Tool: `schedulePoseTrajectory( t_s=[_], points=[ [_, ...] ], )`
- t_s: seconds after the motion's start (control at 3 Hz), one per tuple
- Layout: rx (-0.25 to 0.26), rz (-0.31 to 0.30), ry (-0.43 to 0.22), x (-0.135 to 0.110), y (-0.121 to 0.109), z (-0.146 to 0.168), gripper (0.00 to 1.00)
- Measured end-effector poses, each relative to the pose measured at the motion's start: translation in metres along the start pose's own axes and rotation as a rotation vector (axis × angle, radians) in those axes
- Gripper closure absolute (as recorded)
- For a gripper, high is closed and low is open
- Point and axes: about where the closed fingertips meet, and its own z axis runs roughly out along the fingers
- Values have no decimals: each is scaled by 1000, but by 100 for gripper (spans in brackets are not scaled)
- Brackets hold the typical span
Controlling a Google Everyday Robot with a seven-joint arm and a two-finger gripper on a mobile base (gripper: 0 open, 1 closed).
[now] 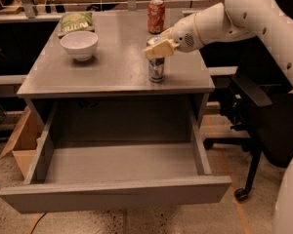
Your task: Pick redbull can from top drawer and place on counter
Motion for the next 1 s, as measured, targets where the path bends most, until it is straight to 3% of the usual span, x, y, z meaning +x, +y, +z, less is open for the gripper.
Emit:
schedulePoseTrajectory(
  t_s=[0.33,0.67,1.0],
  points=[
    [0,0,0,0,0,0,12],
    [-5,0,1,0,1,3,0],
    [-5,0,1,0,1,3,0]
  ],
)
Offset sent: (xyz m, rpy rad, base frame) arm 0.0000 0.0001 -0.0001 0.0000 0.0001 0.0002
